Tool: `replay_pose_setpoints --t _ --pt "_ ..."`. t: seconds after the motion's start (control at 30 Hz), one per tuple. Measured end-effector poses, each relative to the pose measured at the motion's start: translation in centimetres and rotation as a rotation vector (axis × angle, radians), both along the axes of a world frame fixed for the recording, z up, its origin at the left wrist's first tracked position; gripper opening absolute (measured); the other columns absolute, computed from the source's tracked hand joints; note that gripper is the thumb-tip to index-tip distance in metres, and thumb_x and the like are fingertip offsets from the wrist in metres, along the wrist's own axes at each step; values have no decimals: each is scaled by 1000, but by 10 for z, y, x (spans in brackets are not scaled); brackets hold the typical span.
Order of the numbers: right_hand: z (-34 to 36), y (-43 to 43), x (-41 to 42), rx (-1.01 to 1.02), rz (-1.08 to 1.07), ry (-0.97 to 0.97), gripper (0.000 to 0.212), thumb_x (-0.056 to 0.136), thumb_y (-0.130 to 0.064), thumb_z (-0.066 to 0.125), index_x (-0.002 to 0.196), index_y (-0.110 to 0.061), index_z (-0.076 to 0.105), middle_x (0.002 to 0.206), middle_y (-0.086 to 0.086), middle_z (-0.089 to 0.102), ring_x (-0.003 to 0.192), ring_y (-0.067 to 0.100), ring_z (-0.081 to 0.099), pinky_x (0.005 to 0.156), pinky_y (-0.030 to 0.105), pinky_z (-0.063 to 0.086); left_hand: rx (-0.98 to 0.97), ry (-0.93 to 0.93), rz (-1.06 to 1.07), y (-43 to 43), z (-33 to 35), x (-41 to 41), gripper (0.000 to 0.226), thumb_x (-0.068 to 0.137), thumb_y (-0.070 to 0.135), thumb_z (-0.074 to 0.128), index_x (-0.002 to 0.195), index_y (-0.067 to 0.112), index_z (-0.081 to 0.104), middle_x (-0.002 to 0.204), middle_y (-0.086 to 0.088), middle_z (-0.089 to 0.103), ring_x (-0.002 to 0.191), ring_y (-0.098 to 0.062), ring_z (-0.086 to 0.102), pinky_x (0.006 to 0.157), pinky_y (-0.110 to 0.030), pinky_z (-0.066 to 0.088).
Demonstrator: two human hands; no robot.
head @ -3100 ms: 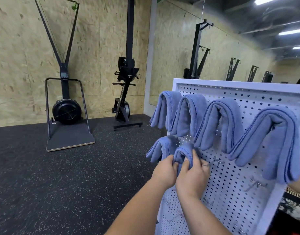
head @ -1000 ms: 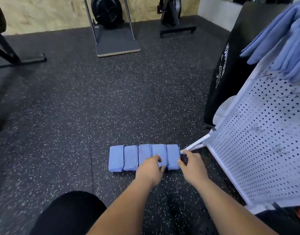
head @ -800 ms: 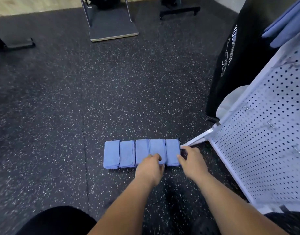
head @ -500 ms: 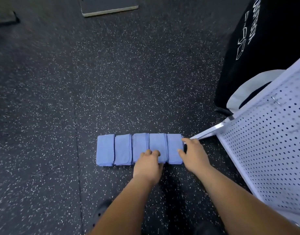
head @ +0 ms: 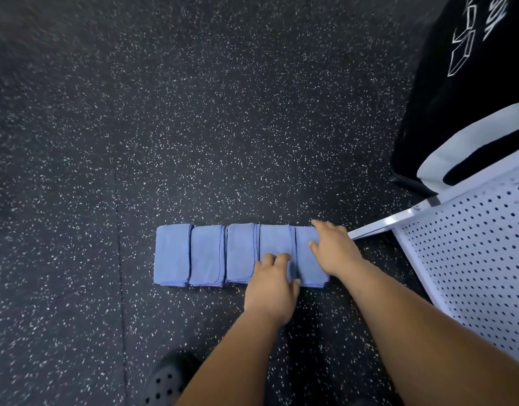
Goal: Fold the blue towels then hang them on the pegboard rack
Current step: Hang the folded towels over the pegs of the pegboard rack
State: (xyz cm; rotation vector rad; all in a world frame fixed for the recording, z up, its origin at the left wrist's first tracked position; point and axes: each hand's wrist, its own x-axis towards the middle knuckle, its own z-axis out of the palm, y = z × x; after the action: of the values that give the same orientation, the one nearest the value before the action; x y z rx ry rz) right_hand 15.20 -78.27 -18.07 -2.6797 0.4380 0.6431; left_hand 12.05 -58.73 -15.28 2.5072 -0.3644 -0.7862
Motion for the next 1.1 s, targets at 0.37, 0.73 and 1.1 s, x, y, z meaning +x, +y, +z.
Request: replay_pose_setpoints --t 0.37,0.73,1.1 --pt "-1 -5 -2 -5 -26 -4 47 98 -33 70 141 -20 55 136 10 47 126 30 46 104 41 48 -17 22 10 -3 -6 -3 48 103 37 60 147 26 45 143 -2 44 131 -27 44 101 -45 51" --pt "116 12 -86 376 -286 -199 45 83 -28 82 110 -36 47 110 -15 61 91 12 64 75 33 50 -153 47 15 -11 69 -38 58 92 30 67 146 28 47 137 4 57 125 -19 57 102 -40 52" --pt "257 34 -152 572 -372 -520 55 82 -15 89 117 -46 60 121 -21 70 103 -3 69 90 22 58 -494 -65 125 -2 200 -70 38 94 31 75 126 36 58 110 16 72 98 0 68 83 -21 55"
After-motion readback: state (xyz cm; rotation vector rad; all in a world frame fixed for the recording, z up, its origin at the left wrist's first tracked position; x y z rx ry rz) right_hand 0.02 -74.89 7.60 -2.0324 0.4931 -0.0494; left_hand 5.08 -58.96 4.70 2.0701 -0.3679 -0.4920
